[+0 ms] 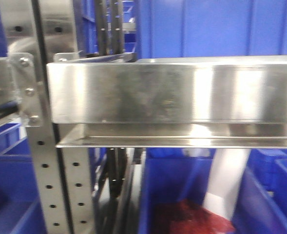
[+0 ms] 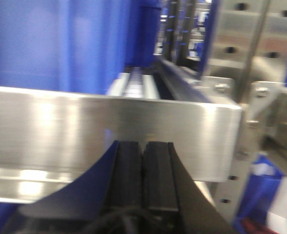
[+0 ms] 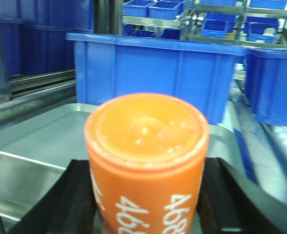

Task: Grab orange capacitor from left shelf to right conveyor
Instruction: 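Lift the capacitor with the right gripper and withdraw from the shelf, then drive the base away from the shelf holding the capacitor in the right gripper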

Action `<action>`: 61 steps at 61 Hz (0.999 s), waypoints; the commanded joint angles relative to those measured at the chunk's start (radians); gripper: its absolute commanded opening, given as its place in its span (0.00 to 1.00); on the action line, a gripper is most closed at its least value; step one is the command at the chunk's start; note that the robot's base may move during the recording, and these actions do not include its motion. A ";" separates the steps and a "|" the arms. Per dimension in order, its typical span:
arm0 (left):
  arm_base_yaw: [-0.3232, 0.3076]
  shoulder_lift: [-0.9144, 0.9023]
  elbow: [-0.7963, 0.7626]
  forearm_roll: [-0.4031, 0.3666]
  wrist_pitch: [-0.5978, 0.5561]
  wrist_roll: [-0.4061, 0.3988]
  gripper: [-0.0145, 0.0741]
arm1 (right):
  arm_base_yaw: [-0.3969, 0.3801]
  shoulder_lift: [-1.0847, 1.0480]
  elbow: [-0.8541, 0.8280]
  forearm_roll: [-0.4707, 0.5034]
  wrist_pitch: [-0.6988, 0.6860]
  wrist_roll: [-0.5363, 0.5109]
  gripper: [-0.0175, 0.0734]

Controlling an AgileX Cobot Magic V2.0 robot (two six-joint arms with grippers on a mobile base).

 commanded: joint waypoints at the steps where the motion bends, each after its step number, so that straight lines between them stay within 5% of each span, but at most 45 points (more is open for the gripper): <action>1: -0.008 -0.019 -0.005 0.000 -0.088 -0.001 0.05 | -0.003 0.011 -0.027 -0.014 -0.094 -0.004 0.37; 61: -0.008 -0.019 -0.005 0.000 -0.088 -0.001 0.05 | -0.003 0.011 -0.027 -0.014 -0.094 -0.004 0.37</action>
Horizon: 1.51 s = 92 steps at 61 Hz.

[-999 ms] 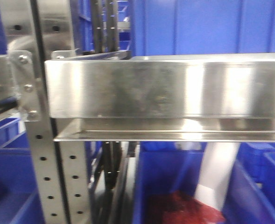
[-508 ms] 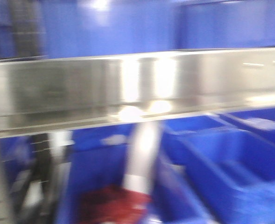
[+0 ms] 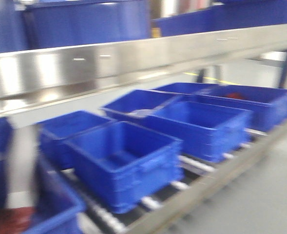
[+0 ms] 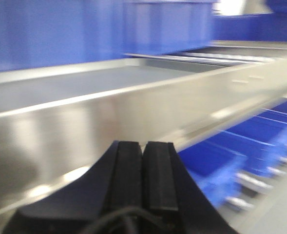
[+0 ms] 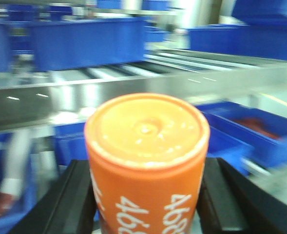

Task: Grab orange capacitor from left shelf to right conveyor
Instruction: 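Drive the base away from the shelf holding the capacitor in the right gripper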

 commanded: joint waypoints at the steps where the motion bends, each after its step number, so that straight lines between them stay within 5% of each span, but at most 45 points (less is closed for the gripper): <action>1: -0.007 -0.019 -0.005 0.000 -0.088 -0.001 0.05 | -0.003 0.012 -0.027 -0.013 -0.094 -0.004 0.37; 92: -0.007 -0.019 -0.005 0.000 -0.088 -0.001 0.05 | -0.003 0.012 -0.027 -0.013 -0.094 -0.004 0.37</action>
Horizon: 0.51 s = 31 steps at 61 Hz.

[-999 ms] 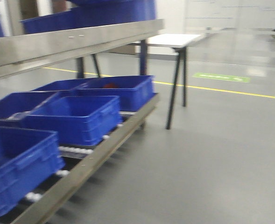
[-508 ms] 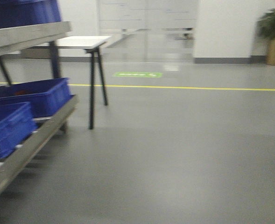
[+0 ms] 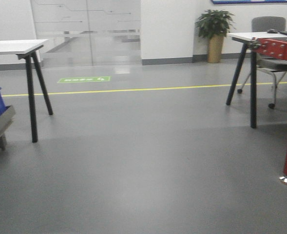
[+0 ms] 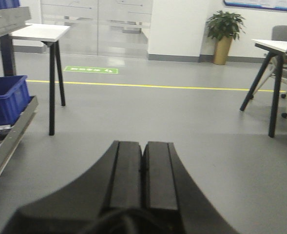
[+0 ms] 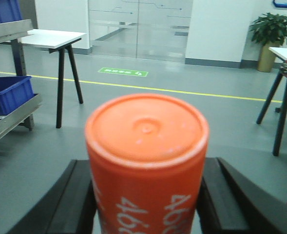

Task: Grab orange capacitor from left shelf to right conveyor
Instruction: 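Drive the base away from the shelf holding the capacitor in the right gripper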

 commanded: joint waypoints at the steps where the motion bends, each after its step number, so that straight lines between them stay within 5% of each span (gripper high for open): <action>1: -0.007 -0.019 -0.005 0.000 -0.088 -0.001 0.05 | -0.003 0.012 -0.027 -0.013 -0.094 -0.004 0.37; 31: -0.007 -0.019 -0.005 0.000 -0.088 -0.001 0.05 | -0.003 0.012 -0.027 -0.013 -0.094 -0.004 0.37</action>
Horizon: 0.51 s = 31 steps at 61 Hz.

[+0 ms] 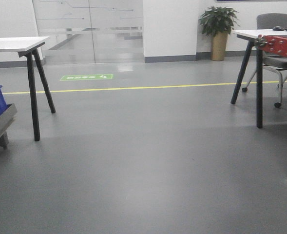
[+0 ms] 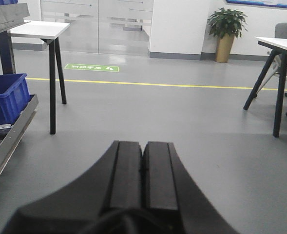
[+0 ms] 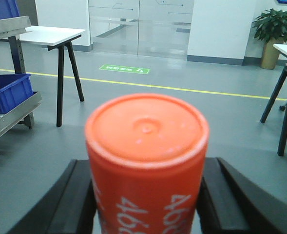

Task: Grab orange capacitor from left shelf to right conveyor
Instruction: 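Drive the base away from the shelf holding the capacitor in the right gripper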

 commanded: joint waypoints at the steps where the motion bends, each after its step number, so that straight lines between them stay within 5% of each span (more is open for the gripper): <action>1: -0.007 -0.019 -0.005 0.000 -0.089 -0.001 0.05 | -0.003 0.012 -0.027 -0.013 -0.097 -0.004 0.37; 31: -0.007 -0.019 -0.005 0.000 -0.089 -0.001 0.05 | -0.003 0.012 -0.027 -0.013 -0.096 -0.004 0.37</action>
